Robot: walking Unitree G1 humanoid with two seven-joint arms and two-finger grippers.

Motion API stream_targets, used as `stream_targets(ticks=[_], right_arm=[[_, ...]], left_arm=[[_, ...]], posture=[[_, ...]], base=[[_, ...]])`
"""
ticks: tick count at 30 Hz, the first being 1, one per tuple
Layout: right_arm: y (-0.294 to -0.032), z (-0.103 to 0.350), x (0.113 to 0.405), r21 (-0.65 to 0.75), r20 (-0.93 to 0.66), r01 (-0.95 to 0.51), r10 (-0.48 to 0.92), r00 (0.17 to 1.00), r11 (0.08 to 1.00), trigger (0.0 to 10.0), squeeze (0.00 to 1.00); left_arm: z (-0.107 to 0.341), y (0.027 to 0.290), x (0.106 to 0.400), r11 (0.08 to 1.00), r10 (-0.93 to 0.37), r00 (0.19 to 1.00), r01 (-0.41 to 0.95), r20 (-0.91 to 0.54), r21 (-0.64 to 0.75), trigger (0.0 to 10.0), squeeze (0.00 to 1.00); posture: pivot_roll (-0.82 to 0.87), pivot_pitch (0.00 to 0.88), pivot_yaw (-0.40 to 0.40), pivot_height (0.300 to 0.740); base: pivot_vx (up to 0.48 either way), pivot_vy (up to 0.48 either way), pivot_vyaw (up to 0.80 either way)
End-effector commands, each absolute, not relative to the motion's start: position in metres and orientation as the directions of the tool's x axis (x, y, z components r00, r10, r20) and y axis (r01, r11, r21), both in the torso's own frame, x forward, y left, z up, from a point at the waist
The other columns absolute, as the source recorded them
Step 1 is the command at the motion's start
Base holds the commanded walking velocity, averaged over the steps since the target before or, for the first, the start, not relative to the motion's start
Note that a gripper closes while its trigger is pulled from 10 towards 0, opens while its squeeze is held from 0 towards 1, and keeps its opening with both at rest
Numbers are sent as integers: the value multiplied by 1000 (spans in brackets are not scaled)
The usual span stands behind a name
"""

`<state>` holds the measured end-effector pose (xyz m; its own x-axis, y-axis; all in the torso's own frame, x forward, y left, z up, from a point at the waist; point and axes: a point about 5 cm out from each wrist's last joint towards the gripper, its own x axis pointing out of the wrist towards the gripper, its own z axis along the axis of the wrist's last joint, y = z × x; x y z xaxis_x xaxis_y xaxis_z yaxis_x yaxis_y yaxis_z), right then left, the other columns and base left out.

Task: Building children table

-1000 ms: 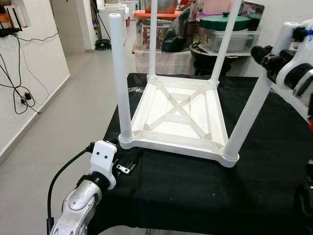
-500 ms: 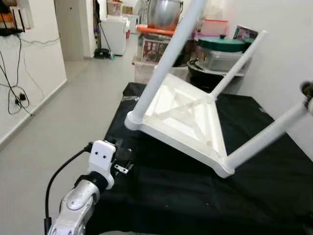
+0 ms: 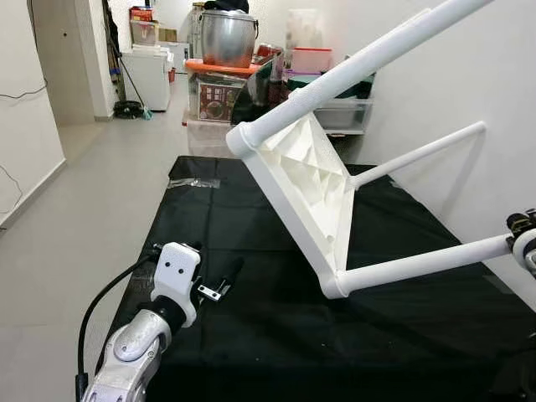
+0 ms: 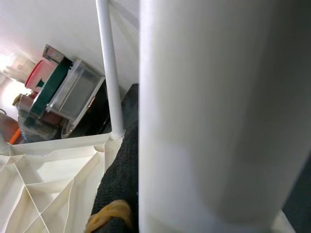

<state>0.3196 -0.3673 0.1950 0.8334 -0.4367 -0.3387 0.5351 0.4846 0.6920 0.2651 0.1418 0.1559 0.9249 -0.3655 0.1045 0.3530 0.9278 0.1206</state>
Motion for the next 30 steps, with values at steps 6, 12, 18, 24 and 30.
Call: stream_targets(ticks=[6,12,18,24,30], right_arm=[[-311,86,306,432,-735,705,-233,636,563,10000,0],[-301,78,305,394,-759,683,-201,619,615,10000,0],[-265,72,309,412,-773,571,-60,631,710,10000,0],[-242,63,308,396,-784,475,20,621,786,10000,0],[-238,80,319,340,-694,302,21,719,891,10000,0]], left_arm=[[155,141,263,924,-373,923,360,92,130,10000,0],[155,141,263,923,-374,923,361,91,131,10000,0],[157,146,266,934,-344,934,330,95,137,10000,0],[158,147,266,940,-329,938,315,106,133,10000,0],[158,150,265,944,-316,942,301,109,136,10000,0]], posture=[[31,0,-39,740],[31,0,-40,740],[30,0,-42,740],[42,0,-47,740],[36,0,-42,740]], base=[[0,0,0],[0,0,0],[0,0,0],[0,0,0],[0,0,0]])
